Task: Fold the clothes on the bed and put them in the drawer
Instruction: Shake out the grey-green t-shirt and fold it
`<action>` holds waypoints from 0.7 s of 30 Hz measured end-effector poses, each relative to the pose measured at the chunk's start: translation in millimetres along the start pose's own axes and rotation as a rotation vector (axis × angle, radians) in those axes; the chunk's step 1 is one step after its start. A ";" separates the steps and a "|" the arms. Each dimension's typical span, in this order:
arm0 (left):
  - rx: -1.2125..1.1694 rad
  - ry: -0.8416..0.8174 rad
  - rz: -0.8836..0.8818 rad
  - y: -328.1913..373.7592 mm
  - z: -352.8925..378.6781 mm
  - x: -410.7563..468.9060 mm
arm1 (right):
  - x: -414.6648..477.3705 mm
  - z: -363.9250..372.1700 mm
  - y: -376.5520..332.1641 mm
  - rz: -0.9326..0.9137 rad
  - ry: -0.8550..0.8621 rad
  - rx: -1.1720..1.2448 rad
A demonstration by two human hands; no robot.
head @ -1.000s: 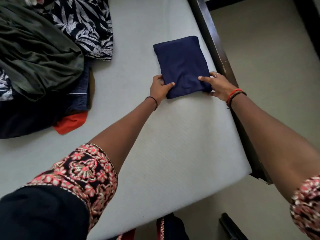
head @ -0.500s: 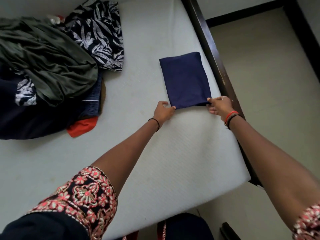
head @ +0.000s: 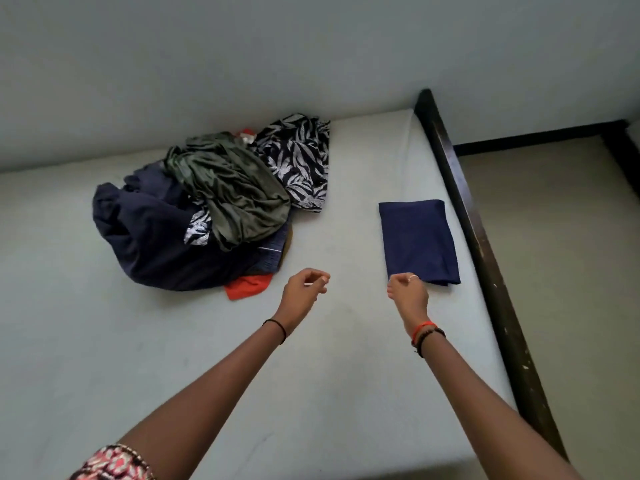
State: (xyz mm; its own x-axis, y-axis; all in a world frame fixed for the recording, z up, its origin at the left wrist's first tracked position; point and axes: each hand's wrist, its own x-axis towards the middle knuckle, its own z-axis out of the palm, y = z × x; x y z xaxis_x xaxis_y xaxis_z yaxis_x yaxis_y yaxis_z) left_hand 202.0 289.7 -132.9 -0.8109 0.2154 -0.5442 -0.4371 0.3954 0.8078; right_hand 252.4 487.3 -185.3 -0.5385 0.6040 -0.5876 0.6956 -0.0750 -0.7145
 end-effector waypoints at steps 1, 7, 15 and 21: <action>-0.009 0.033 0.003 0.3 -12.0 -1.8 | -9.2 10.8 -9.0 -0.023 -0.031 0.019; -0.058 0.292 0.000 -9.9 -97.4 7.1 | -47.7 86.9 -58.3 -0.136 -0.207 -0.057; 0.476 0.377 0.355 -23.9 -175.1 54.8 | -54.0 206.9 -98.4 -0.352 -0.312 -0.239; 0.771 0.194 0.531 -24.3 -198.4 98.9 | -23.8 281.3 -112.4 -0.562 -0.370 -0.579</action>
State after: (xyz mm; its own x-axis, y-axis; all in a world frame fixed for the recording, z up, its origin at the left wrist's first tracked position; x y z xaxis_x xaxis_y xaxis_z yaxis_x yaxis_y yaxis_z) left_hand 55.3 124.3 -161.4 -0.9102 0.4116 -0.0471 0.3268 0.7832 0.5289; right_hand 53.2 258.1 -197.8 -0.9224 0.1282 -0.3643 0.3595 0.6295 -0.6888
